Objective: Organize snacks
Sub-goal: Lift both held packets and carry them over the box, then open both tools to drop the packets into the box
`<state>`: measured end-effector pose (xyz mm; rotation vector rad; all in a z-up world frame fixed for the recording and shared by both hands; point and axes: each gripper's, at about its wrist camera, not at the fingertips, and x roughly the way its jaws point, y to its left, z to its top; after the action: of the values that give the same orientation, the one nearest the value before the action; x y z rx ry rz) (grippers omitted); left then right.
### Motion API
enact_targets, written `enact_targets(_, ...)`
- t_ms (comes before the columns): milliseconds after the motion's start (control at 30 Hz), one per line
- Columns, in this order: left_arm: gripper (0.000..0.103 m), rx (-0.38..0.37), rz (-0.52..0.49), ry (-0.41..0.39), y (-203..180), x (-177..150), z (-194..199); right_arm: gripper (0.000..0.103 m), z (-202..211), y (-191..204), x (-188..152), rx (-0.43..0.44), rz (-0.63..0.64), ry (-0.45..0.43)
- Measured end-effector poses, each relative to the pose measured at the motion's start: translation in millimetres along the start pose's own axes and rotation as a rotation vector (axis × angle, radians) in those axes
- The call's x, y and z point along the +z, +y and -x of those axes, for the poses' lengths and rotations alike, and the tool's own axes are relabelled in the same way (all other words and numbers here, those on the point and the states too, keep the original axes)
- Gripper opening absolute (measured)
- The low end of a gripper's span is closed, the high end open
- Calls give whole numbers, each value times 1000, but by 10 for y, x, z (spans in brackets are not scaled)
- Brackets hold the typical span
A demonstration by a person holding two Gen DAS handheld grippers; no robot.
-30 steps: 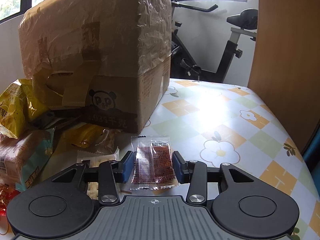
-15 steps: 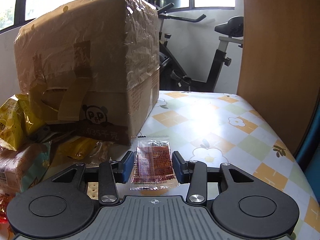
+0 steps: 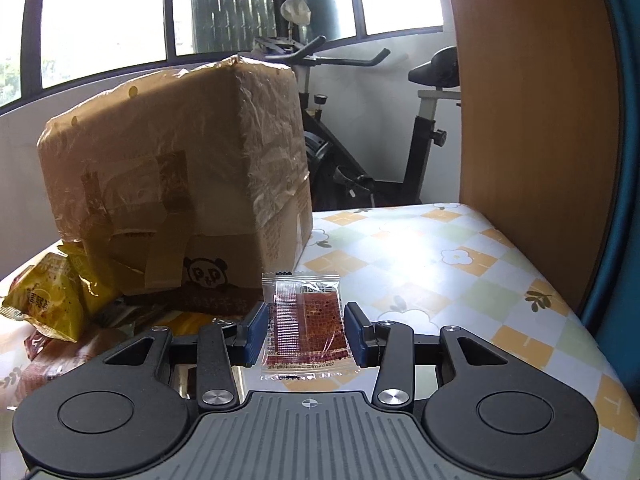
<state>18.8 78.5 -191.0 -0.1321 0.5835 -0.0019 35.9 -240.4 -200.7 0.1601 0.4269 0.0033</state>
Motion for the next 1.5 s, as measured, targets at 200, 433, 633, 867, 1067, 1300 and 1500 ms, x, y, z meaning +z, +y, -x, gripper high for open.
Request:
enact_targets(200,40,4,14,-40,51,87,206,39,152,110,203,40,6,-70)
enact_targets(433,40,-47,-28,-144,-73,592,323,39,316,212,784,105,29,-194)
enact_targets(633,40,-131,-88,-259,-313,1200,312,39,290,343,1353,179,65,-267)
enact_targets(867,40,-226,-143,-301,-772,1939,-10,39,-207,647,1900,206,97,-237)
enact_targets(1067,40,-202,-145,-231,-1119,2308,-569,39,-687,809,2029,164,-15,-96)
enact_targets(1300,71,-133,-197,-212,-1114,2207,-665,46,-805,898,1928,144,5,-39)
enact_targets(1500,71,-120,-209,-183,-973,2189,-550,48,-633,823,1868,142,-9,-56)
